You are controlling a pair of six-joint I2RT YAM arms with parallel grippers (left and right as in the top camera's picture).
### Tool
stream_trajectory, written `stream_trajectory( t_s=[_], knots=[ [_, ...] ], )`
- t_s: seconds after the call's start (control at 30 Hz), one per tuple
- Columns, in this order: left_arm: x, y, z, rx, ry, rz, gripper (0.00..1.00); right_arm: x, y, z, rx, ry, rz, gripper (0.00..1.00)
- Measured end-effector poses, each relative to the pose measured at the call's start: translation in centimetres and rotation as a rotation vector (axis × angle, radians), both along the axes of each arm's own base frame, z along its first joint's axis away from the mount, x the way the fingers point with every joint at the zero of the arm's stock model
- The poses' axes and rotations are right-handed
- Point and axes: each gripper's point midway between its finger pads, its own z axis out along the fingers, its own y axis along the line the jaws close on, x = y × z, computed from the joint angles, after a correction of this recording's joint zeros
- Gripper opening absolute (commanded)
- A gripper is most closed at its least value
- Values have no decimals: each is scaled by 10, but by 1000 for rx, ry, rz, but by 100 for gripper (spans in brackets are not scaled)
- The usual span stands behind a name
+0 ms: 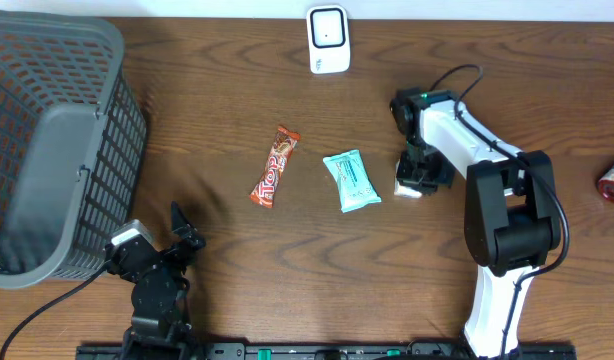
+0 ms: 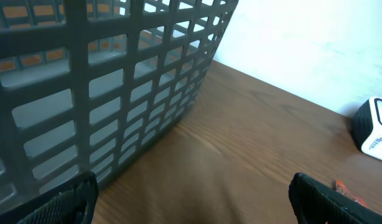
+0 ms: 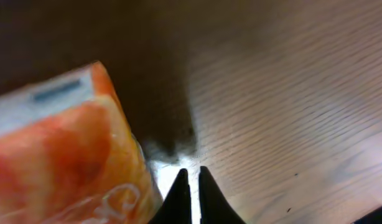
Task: Scan the item barcode
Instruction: 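Reach the right gripper to the orange snack packet, then grasp the orange snack packet with the right gripper and lift it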
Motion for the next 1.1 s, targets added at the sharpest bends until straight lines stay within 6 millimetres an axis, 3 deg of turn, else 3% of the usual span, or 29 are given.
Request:
stream_trajectory(
  t_s=[0.1, 0.47, 0.57, 0.63, 0.7, 0.73, 0.8, 0.83, 0.87, 0.93, 1.1],
  knots=[
    [0, 0, 0, 0, 0, 0, 98, -3, 7, -3, 42, 15, 4, 1],
    [0, 0, 0, 0, 0, 0, 98, -8, 77, -5, 446, 62, 97, 1],
    [0, 0, 0, 0, 0, 0, 98, -13, 84, 0, 486, 85, 94, 8],
    [0, 0, 0, 0, 0, 0, 98, -14, 86, 7, 502, 85, 98, 16],
    [0, 0, 0, 0, 0, 0, 98, -11, 89, 19, 517, 58, 108, 31],
    [0, 0, 0, 0, 0, 0, 98, -7, 91, 27, 527, 32, 120, 32],
    [0, 0, 0, 0, 0, 0, 98, 4, 94, 47, 542, -44, 143, 22],
    [0, 0, 0, 0, 0, 0, 98, 8, 94, 55, 541, -79, 152, 27],
    [0, 0, 0, 0, 0, 0, 98, 14, 94, 64, 540, -120, 164, 42],
    [0, 0, 0, 0, 0, 0, 98, 20, 92, 74, 523, -162, 176, 99],
    [0, 0, 0, 0, 0, 0, 98, 28, 74, 67, 407, -186, 190, 99]
  ],
)
